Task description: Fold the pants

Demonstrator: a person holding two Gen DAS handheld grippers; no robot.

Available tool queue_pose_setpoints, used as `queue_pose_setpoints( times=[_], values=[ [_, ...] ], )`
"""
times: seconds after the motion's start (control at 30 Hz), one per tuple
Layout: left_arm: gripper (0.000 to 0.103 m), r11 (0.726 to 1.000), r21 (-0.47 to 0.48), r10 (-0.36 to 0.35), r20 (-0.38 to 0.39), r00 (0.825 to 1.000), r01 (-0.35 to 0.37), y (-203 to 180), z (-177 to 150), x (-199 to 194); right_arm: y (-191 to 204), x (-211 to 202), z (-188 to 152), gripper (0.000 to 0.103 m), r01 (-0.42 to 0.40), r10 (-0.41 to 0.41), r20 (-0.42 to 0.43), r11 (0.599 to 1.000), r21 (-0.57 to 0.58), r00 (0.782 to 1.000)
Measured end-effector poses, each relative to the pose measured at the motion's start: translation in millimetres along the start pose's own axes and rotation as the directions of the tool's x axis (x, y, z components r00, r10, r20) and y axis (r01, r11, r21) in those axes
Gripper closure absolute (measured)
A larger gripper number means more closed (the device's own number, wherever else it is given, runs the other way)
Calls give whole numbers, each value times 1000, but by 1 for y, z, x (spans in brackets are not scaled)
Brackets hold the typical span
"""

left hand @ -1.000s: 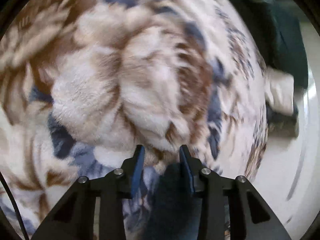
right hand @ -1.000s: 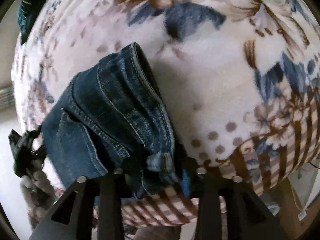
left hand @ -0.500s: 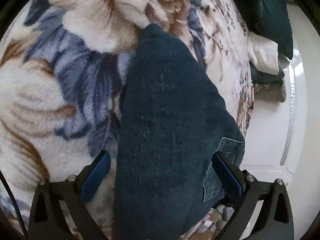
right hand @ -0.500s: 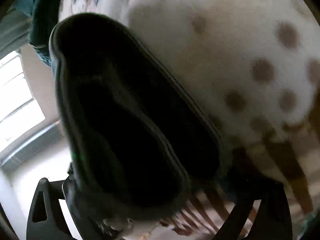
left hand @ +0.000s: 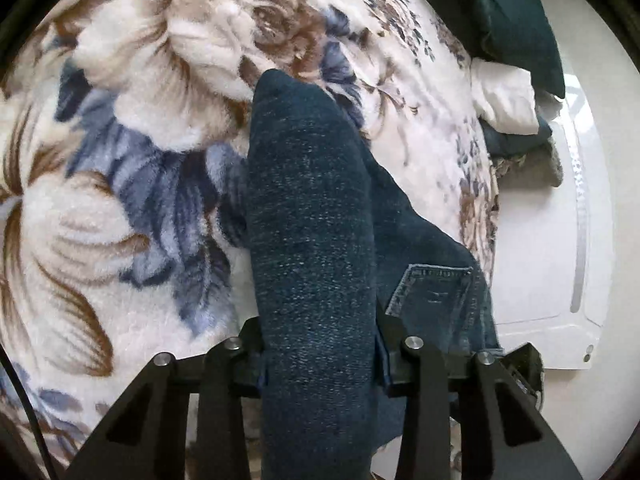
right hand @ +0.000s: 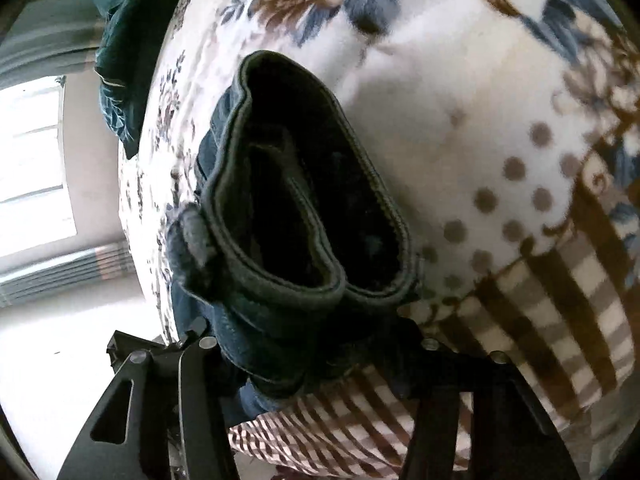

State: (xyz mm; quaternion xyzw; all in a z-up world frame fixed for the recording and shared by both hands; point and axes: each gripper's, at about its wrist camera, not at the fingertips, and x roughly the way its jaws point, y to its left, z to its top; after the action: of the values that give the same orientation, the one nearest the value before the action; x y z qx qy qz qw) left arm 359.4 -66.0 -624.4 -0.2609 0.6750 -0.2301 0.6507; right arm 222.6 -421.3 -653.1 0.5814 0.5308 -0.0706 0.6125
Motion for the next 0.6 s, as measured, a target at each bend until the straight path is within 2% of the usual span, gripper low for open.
queue_pose_setpoints(
  times=[0.03, 0.07, 0.13, 0.2, 0.27, 0.33, 0.43, 0.6],
  values=[
    [62, 999, -35, -18, -17, 1000, 17, 8, 2, 5, -10, 9, 9, 19, -3, 4, -33, 1000, 21, 999],
    [52, 997, -76, -35, -34, 999, 32, 18, 3, 12, -15, 19, 16, 13, -5, 7, -58, 999, 36, 998],
    [48, 993, -113, -52, -54, 997, 45, 31, 6, 25, -22, 35, 29, 10, -18, 23, -76, 998, 66, 997],
    [52, 995, -88, -55, -37, 998, 52, 27, 7, 24, -13, 37, 31, 16, -5, 7, -38, 998, 55, 999],
    [69, 1000, -7, -24, -21, 1000, 23, 13, 5, 16, 0, 29, 27, 43, 6, -6, -1, 1000, 24, 1000],
    [74, 999, 15, -37, -6, 999, 37, 6, 1, 6, 10, 15, 21, 54, -7, 7, 37, 1000, 10, 999],
    [77, 998, 33, -56, 20, 998, 56, -4, -4, -10, 33, -1, 14, 57, 3, 0, 70, 999, -33, 998],
    [77, 993, 38, -113, 68, 991, 110, -18, 2, -50, 84, -24, 10, 58, -44, 49, 95, 998, -53, 994]
  ],
)
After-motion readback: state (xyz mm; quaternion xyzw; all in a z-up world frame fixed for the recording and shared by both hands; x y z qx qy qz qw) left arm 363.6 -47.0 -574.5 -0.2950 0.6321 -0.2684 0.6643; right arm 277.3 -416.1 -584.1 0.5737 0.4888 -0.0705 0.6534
